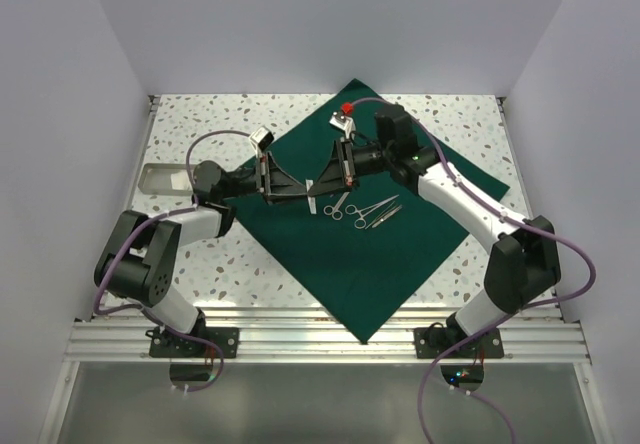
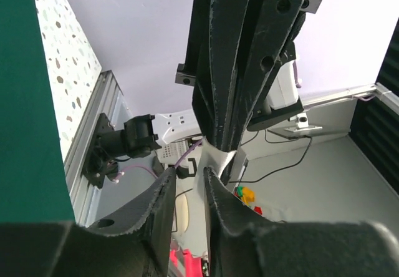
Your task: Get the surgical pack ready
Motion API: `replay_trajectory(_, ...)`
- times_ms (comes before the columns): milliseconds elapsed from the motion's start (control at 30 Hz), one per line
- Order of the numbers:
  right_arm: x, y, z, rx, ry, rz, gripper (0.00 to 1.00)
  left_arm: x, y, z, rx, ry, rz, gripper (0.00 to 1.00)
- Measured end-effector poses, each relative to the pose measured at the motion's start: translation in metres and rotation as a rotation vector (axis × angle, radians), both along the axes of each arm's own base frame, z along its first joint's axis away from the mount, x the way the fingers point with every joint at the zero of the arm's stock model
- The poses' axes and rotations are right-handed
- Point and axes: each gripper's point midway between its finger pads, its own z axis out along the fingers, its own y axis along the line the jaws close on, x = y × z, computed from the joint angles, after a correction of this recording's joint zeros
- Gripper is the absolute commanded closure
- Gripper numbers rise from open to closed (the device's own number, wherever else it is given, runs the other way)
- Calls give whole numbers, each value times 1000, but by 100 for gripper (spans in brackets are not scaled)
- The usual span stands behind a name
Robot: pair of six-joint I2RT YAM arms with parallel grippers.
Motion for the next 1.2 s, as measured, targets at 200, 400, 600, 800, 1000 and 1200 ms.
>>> replay_trajectory(200, 1, 0, -4, -14, 9, 6, 100, 1, 0, 0, 0, 16, -3, 55)
replay_trajectory(400, 3, 0, -5, -33, -10, 0, 100, 2, 0, -2, 2, 30, -6, 36)
replay_trajectory(600, 13, 1, -21, -83, 12, -47, 100, -1, 0, -3, 8, 28, -25, 28)
replay_trajectory(800, 19, 3, -21, -80, 30, -82, 100, -7, 2, 2, 8, -46, -24, 25)
replay_trajectory(1000, 21, 5, -22, -77, 62, -107, 100, -15, 4, 14, 0, -198, -9, 25)
replay_trajectory(1200, 21, 9, -17, -52, 93, -113, 100, -22, 5, 21, 8, -428, 21, 25)
